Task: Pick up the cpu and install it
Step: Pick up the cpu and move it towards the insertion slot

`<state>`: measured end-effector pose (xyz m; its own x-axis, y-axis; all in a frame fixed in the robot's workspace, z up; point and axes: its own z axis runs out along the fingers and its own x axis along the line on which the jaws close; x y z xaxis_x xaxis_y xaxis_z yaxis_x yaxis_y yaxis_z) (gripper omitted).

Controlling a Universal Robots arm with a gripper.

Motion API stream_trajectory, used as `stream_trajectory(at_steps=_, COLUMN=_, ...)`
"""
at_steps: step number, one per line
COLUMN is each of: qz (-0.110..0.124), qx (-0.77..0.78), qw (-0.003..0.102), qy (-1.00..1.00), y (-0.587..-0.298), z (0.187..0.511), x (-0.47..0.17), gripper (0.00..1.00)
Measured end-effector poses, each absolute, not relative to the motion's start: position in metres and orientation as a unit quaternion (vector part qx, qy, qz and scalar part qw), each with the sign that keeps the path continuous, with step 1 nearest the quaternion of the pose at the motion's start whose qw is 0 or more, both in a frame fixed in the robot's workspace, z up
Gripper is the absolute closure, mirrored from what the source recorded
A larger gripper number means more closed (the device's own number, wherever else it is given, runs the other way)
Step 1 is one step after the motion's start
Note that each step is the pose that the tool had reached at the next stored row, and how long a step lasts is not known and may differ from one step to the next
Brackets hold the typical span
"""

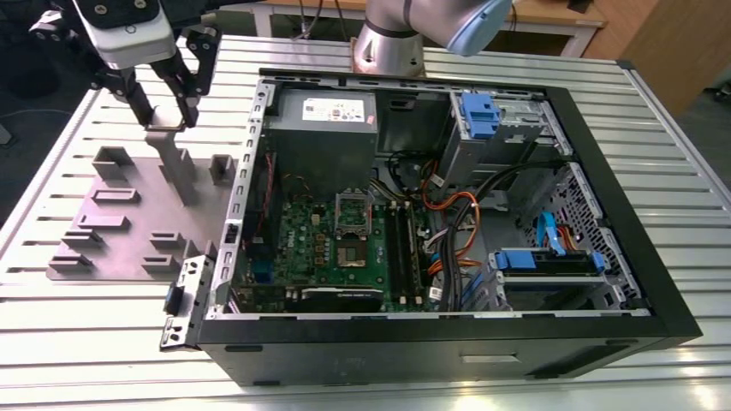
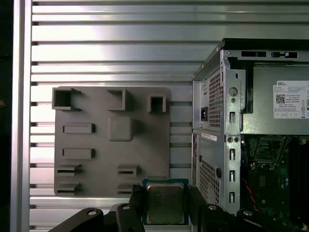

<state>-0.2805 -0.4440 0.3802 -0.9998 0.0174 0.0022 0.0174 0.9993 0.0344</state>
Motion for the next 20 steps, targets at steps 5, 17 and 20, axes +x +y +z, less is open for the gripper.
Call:
stream_trajectory(at_steps=5, qz=-0.017, qx=-0.009, qw=0.001, qy=-1.000, y=-0.444, z=0.380, x=-0.278, gripper=0.53)
stream_trajectory(at_steps=17, qz=-0.017, qx=-0.009, qw=0.001, qy=-1.000, y=-0.444, z=0.380, x=-0.271, gripper=0.53)
stream_trajectory(at_steps=20, qz=-0.017, qx=-0.009, qw=0.001, qy=-1.000, y=-0.444, z=0.380, x=-0.270, gripper=0.53)
